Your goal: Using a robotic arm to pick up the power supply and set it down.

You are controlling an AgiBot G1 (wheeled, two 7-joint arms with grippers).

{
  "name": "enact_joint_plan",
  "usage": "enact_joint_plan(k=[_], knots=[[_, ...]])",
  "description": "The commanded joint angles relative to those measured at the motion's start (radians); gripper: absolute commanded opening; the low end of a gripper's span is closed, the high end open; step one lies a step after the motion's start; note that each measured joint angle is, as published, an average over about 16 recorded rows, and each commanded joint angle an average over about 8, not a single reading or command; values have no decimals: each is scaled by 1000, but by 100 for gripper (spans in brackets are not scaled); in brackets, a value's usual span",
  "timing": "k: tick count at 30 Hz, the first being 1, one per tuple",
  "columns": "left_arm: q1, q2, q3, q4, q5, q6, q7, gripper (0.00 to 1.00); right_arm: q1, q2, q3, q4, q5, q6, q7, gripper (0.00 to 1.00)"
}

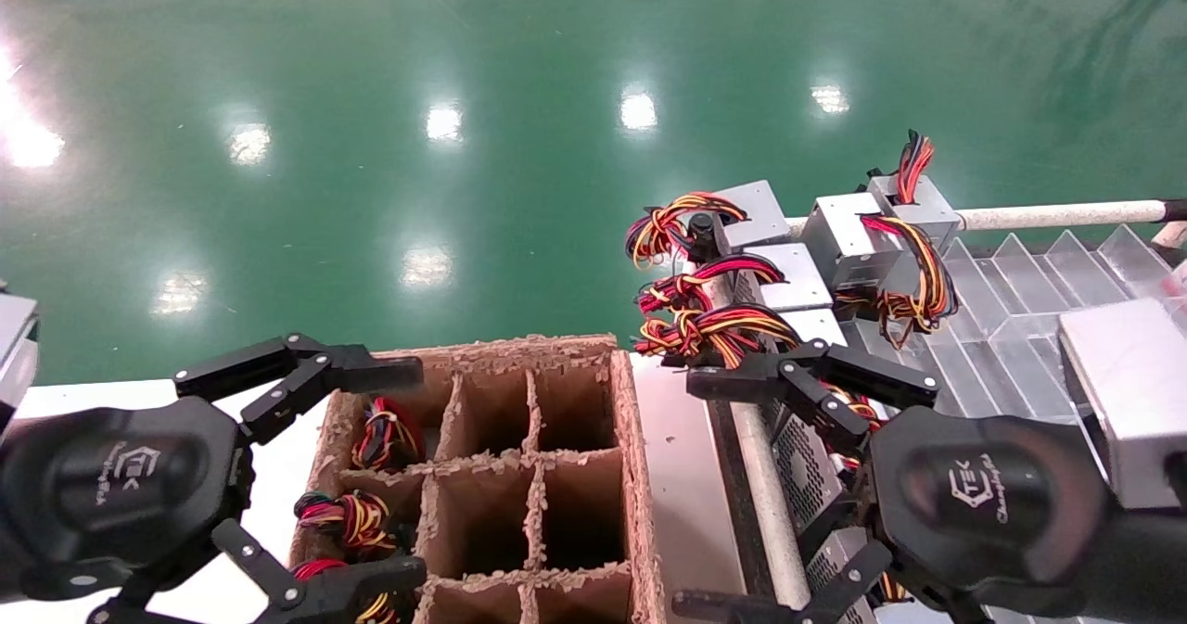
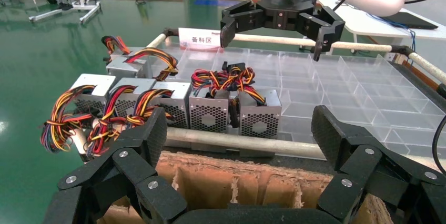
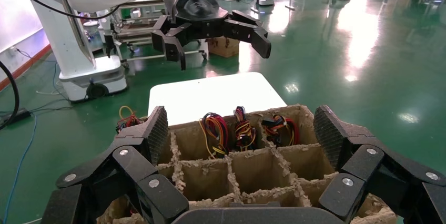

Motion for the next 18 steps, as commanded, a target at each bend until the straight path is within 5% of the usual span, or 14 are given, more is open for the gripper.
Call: enact_joint_plan(k=[1,18], knots=[[0,0,0,0,0,0,0,100,1,-1,-1,-1,2,2,-1,100],[0,0,0,0,0,0,0,100,3,-4,-4,-6,6,10,-4,100]])
